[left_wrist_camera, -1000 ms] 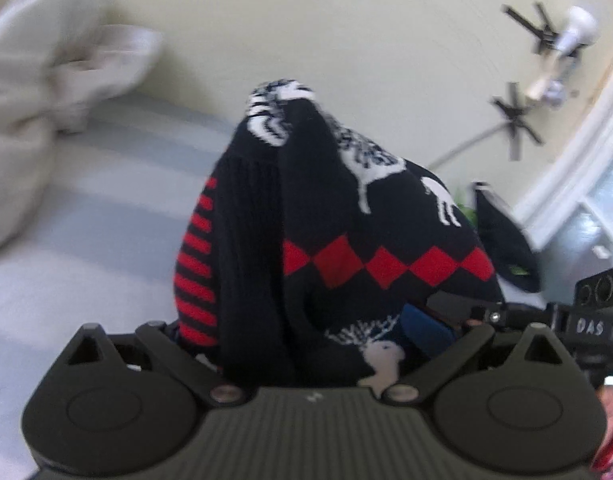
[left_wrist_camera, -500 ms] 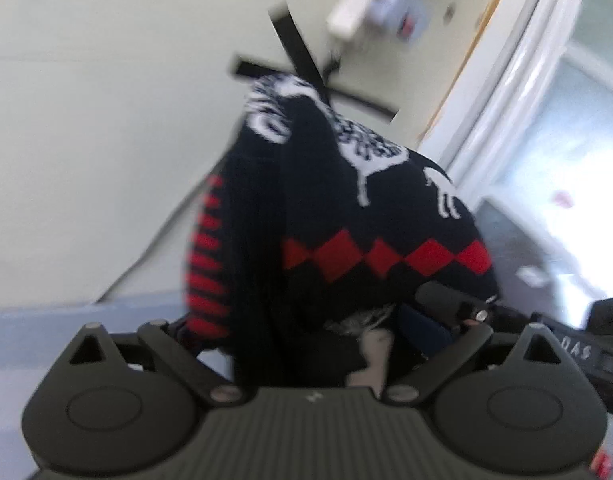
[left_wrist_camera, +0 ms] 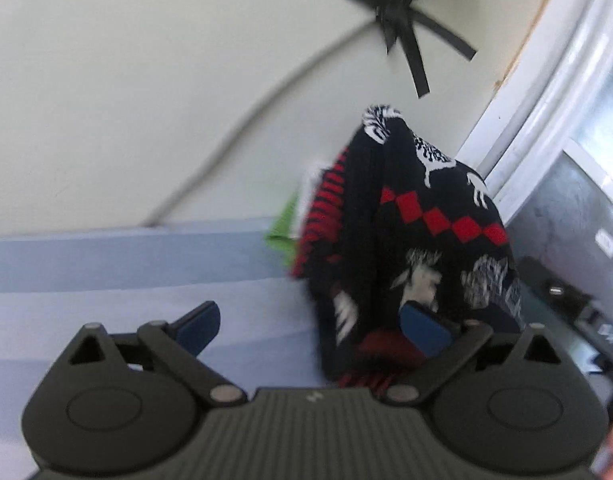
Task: Fold small clothes
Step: 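Lift the folded sweater with both grippers and place it on the dark garment pile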
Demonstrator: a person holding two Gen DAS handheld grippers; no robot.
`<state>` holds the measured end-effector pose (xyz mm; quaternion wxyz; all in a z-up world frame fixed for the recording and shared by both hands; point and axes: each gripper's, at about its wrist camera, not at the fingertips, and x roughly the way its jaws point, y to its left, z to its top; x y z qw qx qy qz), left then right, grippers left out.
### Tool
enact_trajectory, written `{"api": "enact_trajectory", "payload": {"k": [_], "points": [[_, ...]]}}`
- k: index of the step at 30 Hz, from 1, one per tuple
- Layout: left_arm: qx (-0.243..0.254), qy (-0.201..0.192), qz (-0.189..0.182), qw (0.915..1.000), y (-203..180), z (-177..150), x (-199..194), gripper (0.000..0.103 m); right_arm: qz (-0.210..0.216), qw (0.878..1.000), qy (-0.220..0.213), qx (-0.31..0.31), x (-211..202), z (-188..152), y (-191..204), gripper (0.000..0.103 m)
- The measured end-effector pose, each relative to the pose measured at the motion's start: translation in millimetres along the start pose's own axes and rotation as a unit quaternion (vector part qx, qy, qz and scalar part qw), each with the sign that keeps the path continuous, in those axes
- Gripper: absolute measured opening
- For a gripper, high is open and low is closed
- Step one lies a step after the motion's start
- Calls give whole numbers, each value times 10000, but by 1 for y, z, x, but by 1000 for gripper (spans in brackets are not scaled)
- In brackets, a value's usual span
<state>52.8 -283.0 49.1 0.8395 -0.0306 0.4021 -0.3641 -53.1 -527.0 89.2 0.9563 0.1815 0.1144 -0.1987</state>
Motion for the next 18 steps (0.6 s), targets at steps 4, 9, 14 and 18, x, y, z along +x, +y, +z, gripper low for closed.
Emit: {"api": "enact_trajectory", "payload": {"k": [4, 9, 14, 18], "points": [[418, -150, 631, 9970, -2, -45, -38, 101, 441, 9990, 20, -9, -49, -26, 21, 78], [731, -179, 1085, 9912, 3, -105, -70, 101, 631, 9967, 491, 98, -97, -84, 48, 79], [700, -141, 1167, 9906, 21, -141, -103, 101, 480, 9951, 809, 316, -129, -127, 63, 79], [771, -276, 1308, 9880, 30, -161, -121, 103, 323, 9959, 806, 254, -146, -140, 78, 79]]}}
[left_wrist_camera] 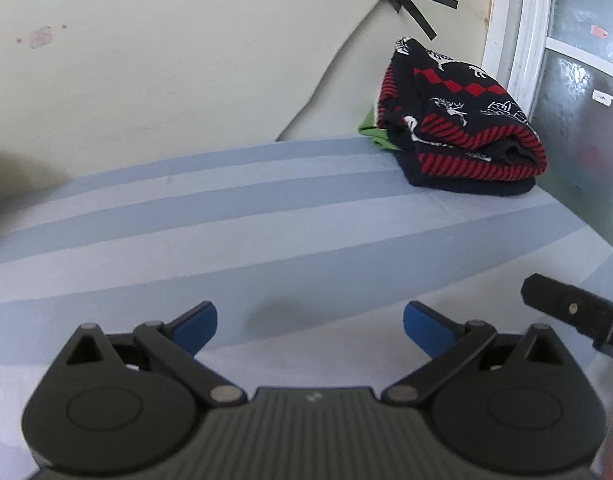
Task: Fold small clothes
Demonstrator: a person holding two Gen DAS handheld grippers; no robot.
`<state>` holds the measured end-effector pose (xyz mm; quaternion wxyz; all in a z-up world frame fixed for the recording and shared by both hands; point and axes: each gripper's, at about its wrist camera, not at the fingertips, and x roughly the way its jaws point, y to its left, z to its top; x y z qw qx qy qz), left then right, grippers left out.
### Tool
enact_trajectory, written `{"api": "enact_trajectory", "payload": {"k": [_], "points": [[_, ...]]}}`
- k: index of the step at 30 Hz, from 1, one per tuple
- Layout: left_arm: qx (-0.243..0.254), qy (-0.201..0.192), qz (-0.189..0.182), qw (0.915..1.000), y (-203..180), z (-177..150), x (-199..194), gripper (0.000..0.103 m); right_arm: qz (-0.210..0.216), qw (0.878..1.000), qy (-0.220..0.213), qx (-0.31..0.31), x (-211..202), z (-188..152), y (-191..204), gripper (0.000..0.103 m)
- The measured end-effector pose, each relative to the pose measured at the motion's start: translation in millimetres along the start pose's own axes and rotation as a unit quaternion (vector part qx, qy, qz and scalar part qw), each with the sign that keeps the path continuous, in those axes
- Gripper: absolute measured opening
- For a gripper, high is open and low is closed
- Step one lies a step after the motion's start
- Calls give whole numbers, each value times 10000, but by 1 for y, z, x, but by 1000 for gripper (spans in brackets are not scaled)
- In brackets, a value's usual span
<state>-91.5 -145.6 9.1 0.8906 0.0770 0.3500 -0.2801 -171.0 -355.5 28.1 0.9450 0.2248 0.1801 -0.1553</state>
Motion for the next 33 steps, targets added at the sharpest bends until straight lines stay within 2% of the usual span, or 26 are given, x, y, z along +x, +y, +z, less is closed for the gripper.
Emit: {"api": "enact_trajectory", "payload": {"k": [6, 8, 11, 20, 28, 33], "points": [[177, -131, 111, 9997, 8, -16, -13, 103, -276, 9996, -75, 31, -12, -21, 8, 80], [173, -196, 77, 9996, 9, -17, -17, 103, -327, 9992, -234, 32, -16, -22, 8, 81], [227, -244, 51, 9994, 8, -18, -17, 103, -407, 9986, -254, 213, -15, -22, 2, 83], [172, -225, -14, 9996, 10, -18, -15, 103, -411, 9985, -244, 256, -13, -22, 1, 85], [51, -455, 105, 9989, 14, -18, -23, 103, -358, 9989, -254, 190, -14, -23, 4, 86], [21, -329, 152, 9993, 15, -17, -19, 103, -361, 9988, -258, 188, -14, -23, 4, 86]]}}
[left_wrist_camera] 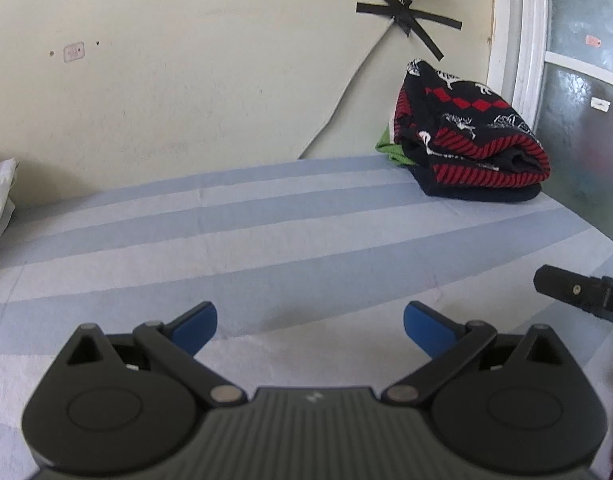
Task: Fold small clothes
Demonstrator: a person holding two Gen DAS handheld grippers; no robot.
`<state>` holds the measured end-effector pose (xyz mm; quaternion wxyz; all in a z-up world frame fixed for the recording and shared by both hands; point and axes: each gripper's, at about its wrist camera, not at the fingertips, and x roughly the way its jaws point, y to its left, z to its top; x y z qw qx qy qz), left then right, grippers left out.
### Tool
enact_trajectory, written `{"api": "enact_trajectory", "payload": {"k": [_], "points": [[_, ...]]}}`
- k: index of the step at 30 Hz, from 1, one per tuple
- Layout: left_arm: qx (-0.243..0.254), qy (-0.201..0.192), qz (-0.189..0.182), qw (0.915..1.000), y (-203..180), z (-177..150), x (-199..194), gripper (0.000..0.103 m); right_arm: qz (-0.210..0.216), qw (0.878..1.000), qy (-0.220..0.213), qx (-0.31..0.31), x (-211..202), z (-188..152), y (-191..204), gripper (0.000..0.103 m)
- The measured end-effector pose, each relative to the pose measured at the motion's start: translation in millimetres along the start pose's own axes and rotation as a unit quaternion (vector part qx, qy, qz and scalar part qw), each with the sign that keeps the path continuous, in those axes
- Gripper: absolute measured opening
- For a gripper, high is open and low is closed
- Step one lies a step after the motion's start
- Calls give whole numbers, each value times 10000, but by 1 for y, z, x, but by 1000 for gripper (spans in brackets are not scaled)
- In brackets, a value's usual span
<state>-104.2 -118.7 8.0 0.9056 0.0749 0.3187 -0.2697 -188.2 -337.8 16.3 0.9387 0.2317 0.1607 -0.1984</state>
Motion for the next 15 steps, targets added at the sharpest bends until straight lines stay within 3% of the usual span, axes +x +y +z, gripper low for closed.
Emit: {"api": "enact_trajectory", "payload": {"k": [4, 15], "points": [[3, 152, 23, 9999, 0, 0, 5, 103, -6, 10000, 2, -4, 0, 0, 0, 87], [194, -21, 31, 9998, -5, -2, -1, 103, -20, 10000, -13, 4, 0, 1, 0, 88]]}}
